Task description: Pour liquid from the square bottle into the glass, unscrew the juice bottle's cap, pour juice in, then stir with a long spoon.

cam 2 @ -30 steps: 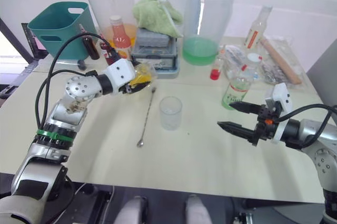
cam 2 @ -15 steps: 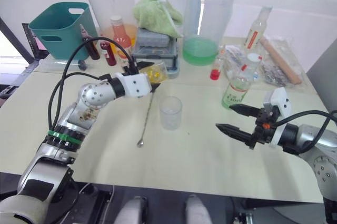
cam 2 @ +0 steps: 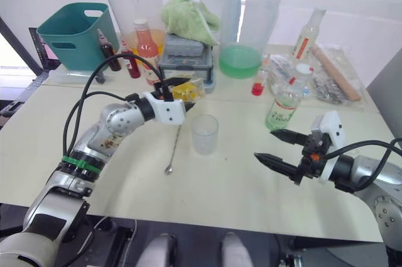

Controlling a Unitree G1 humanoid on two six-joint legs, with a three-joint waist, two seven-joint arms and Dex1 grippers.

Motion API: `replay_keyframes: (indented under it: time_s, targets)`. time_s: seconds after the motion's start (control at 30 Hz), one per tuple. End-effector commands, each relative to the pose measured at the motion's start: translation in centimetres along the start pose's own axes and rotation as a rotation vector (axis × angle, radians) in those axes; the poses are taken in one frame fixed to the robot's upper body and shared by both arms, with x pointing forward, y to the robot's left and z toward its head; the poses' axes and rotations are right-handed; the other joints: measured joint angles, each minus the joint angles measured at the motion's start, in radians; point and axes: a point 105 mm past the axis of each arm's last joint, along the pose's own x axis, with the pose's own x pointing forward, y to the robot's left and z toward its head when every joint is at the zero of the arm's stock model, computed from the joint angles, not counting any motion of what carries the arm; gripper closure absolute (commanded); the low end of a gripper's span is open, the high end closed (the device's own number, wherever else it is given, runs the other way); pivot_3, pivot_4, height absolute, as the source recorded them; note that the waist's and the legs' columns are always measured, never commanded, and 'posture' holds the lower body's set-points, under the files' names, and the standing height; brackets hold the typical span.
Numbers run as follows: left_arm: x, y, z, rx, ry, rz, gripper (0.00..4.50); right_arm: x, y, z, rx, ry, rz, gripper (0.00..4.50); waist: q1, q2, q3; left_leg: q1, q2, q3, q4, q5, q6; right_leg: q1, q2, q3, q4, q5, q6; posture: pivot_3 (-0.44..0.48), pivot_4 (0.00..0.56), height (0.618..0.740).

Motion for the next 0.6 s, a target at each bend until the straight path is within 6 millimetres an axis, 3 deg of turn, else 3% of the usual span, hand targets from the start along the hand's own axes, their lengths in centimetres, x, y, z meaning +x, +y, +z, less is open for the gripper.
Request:
replay_keyframes:
  time_s: [0.03,0.33,0.6]
  targets:
    - [0.1,3.3,2.2,0.083,-0.086,0.128,1.7,-0.5,0.4,1.2,-0.037,-0.028,-0.001,0.02,0.0,0.0,0.0,0.0,0.0,0.0,0.0,0.0,0.0,0.0,0.0,0.0,0.0,0.0,0.0,0.0,0.15,0.723]
    - [0.4,1.9,2.8,0.175,-0.119,0.1,1.7,-0.6,0.3,1.3,-0.042,-0.031,-0.011,0.02,0.0,0.0,0.0,0.0,0.0,0.0,0.001,0.0,0.0,0.0,0.0,0.0,0.0,0.0,0.001,0.0,0.15,0.723]
    - [0.4,2.2,3.2,0.217,-0.14,0.116,1.7,-0.8,0.2,1.4,-0.046,-0.028,-0.021,0.02,0.0,0.0,0.0,0.0,0.0,0.0,0.001,0.0,0.0,0.0,0.0,0.0,0.0,0.0,0.001,0.0,0.15,0.723]
